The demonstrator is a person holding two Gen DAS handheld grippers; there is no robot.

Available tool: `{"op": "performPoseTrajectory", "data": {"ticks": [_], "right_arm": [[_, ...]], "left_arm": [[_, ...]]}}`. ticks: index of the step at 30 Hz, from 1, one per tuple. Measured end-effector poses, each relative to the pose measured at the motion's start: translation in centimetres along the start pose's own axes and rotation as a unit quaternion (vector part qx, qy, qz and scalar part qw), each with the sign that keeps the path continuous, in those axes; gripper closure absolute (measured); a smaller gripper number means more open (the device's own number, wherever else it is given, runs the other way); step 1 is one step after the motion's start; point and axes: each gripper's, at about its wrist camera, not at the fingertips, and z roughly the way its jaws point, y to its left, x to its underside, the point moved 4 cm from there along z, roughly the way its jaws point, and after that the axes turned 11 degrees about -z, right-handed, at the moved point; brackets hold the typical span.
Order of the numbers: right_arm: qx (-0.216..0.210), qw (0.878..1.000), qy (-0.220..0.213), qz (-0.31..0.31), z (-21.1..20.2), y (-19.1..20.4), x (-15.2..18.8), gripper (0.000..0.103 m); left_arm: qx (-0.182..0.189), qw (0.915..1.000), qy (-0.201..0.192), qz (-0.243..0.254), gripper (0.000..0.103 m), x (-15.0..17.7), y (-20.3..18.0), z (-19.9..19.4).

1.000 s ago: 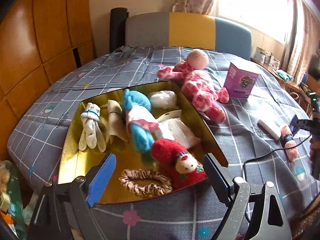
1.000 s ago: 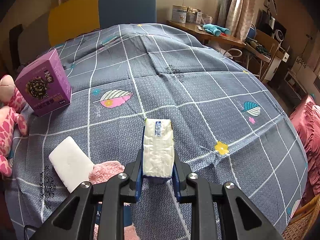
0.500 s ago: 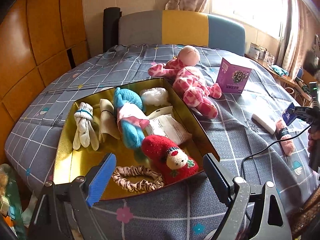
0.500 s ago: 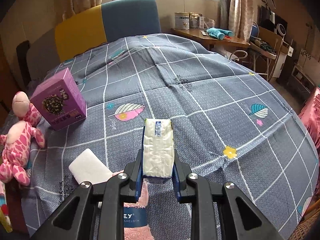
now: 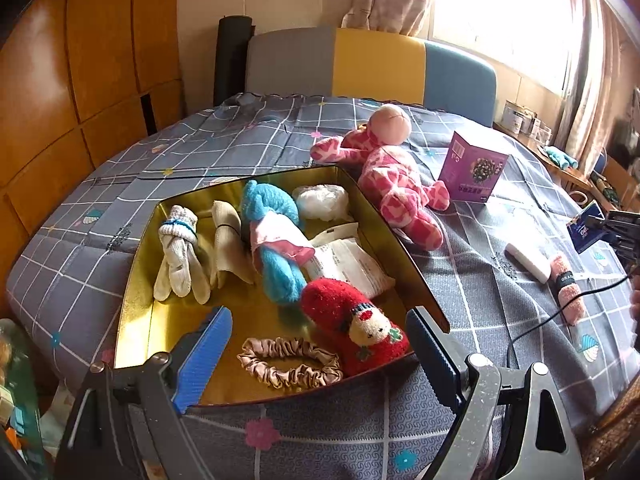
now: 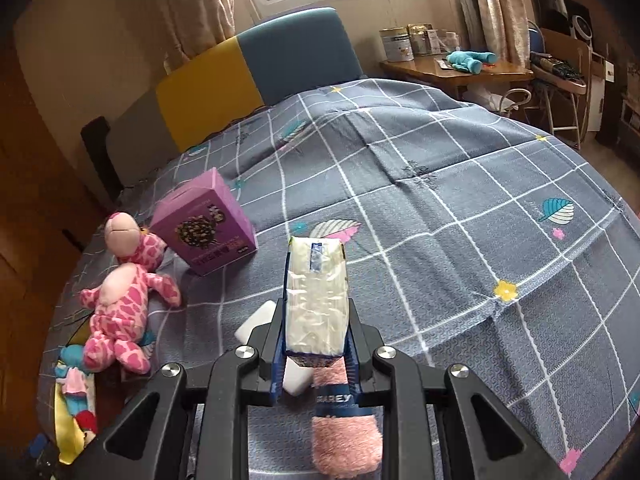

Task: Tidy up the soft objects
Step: 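Carry the tissue packet into the gold tray and open the right tool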

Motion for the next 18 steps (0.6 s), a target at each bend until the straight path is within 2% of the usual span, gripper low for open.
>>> {"op": "performPoseTrajectory", "data": {"ticks": [4,8,13,18], "right_arm": [[-0.059,0.998,0.006,-0.022,-0.7,3.6,0.0,0.080],[-0.116,0.991,0.029,-0.066,-0.3,9.1,1.2,0.080],[-0.193,0.972,0.059,-0.118,0.5,17.1,3.2,0.080],[-0.264,0.946,0.087,-0.166,1.0,25.0,5.2,0.080]], "left_arm": [[-0.003,1.0000,-0.003,-0.004,0.014,-0.2,0.4,-0.2],[-0.013,0.9998,-0.010,-0.007,0.014,-0.4,1.2,-0.7],[-0.027,0.9993,-0.019,-0.020,0.014,-0.7,2.8,-1.4],[-0.044,0.9981,-0.028,-0.032,0.014,-0.8,4.7,-2.0]]}}
